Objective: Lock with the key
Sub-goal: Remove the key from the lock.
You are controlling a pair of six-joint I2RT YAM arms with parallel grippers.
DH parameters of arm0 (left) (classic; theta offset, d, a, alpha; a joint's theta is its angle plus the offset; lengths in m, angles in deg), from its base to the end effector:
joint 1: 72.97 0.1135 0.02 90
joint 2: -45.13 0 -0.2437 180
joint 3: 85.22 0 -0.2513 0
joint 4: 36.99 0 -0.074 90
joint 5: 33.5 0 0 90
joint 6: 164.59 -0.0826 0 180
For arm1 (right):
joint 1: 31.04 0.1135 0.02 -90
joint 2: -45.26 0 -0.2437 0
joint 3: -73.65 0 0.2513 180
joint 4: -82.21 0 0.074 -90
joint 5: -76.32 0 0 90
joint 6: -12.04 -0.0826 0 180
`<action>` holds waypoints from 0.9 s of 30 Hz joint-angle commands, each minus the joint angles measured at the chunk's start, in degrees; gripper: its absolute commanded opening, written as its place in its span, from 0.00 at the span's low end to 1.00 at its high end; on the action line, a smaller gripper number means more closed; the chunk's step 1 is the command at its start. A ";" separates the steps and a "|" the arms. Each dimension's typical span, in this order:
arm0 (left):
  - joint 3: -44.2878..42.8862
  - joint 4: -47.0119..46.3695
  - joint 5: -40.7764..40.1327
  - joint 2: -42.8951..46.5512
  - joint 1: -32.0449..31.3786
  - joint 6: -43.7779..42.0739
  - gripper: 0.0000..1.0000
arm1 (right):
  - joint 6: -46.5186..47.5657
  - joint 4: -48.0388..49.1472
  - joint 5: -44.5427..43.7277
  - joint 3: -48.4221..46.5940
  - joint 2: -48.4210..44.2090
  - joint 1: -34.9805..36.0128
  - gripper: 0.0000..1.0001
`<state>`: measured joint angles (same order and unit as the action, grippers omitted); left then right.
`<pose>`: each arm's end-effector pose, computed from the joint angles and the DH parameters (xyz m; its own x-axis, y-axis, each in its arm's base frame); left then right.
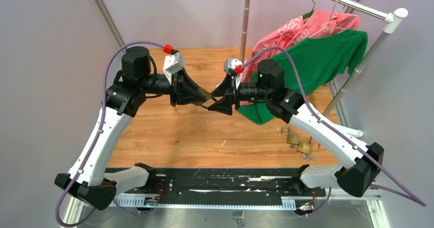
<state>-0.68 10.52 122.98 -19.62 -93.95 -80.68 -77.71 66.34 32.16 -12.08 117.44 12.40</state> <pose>0.1918 -0.1547 0.4313 -0.1662 0.1091 -0.9800 0.9857 0.0470 -0.1620 0.1924 0.2639 0.3991 -0.0250 -0.0279 -0.9993 -0.9996 0.0128 0.0247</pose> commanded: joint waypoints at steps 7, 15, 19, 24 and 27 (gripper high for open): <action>-0.23 -1.88 1.64 0.99 -2.29 -0.42 0.00 | 0.10 1.54 4.28 -2.68 1.04 0.24 0.13; 1.61 -1.98 -0.67 1.00 -2.85 -1.43 0.00 | -1.84 5.72 2.00 0.60 -2.28 0.32 0.00; 2.54 -2.19 -3.67 0.60 -2.85 -1.04 0.15 | -0.90 5.66 -1.17 3.00 -5.10 -0.02 0.00; 1.78 1.68 -6.05 -0.31 -2.85 -6.40 0.47 | -1.16 5.03 -2.65 4.59 -6.02 -0.03 0.00; 0.67 8.06 -6.69 -0.48 -2.65 -13.40 0.55 | -0.55 5.01 -4.85 6.00 -7.66 -0.38 0.00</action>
<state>1.64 11.15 117.84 -19.75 -96.72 -85.44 -78.15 67.10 30.28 -6.97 113.47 12.61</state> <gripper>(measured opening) 0.519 0.078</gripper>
